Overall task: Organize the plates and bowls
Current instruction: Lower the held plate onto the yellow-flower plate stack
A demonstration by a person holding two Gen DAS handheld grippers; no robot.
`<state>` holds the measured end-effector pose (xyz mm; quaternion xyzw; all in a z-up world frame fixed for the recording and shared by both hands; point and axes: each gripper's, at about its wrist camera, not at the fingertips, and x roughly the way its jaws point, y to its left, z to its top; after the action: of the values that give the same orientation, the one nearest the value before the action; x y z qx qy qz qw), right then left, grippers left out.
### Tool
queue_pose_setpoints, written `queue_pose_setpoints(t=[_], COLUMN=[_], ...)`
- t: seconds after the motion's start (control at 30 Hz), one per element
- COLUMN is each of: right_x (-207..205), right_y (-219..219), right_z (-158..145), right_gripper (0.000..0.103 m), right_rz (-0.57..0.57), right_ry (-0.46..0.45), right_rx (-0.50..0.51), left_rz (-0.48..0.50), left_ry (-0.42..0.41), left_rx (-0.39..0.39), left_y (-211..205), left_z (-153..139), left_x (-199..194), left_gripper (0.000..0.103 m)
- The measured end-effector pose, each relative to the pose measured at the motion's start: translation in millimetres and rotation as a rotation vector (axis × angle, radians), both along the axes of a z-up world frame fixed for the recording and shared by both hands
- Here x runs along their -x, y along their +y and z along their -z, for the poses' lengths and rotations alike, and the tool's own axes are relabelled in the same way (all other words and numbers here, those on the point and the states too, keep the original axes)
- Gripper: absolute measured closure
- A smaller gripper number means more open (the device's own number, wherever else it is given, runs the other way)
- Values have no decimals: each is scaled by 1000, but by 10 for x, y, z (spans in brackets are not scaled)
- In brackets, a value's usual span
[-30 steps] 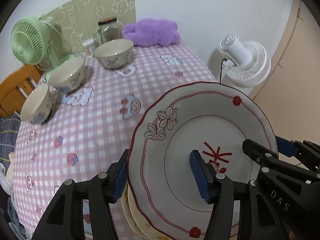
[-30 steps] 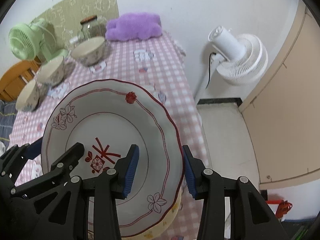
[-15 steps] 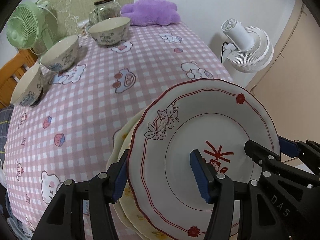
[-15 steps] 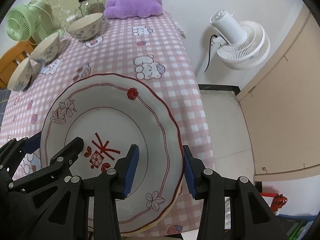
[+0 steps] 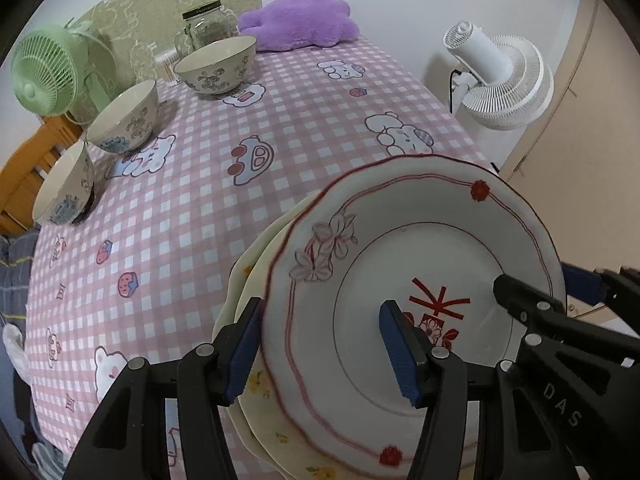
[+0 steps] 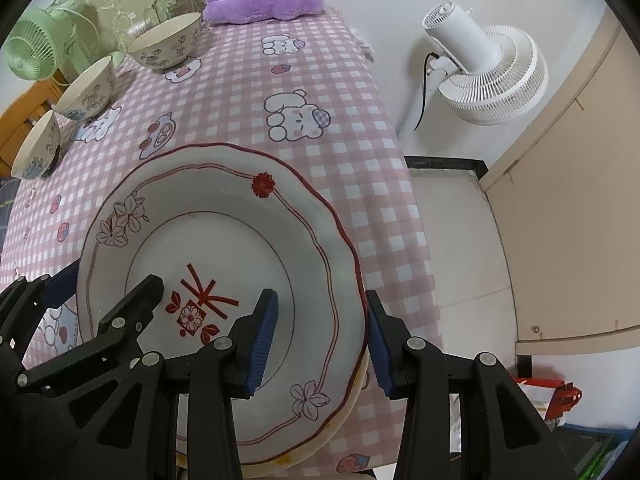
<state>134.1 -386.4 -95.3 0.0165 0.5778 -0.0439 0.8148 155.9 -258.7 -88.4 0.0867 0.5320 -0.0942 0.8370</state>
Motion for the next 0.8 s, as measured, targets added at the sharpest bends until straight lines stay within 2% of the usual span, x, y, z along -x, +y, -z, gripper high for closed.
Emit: queue_pose_setpoints(t=[0.3,0.4,0.43,0.47,0.5,0.8], right_x=[-8,12,15,8,-4,-111], right_y=[-81,-137,-153,-157,-152,-26], right_z=[-15,-76,-91,-91,-81,-7], right_gripper=[56,56,61,75,79,78], right_rz=[0,26,21,11,-3,-92], right_ry=[-1,-29,-34,-32,-25,-6], right_rx=[-55,-24,-24,-28,-34,-38], left_rz=[2,1,-1,-3,-9,-70], left_ry=[0,2,3,2,3,15], left_rx=[-8,-7,-9,-11,-11,-19], left_y=[-11,-12,-11,-5,4,101], left_z=[6,16,17,18,20,9], left_x=[-15,-22,-24,-25,-30,-59], left_gripper=[43,43,43,43,43,42])
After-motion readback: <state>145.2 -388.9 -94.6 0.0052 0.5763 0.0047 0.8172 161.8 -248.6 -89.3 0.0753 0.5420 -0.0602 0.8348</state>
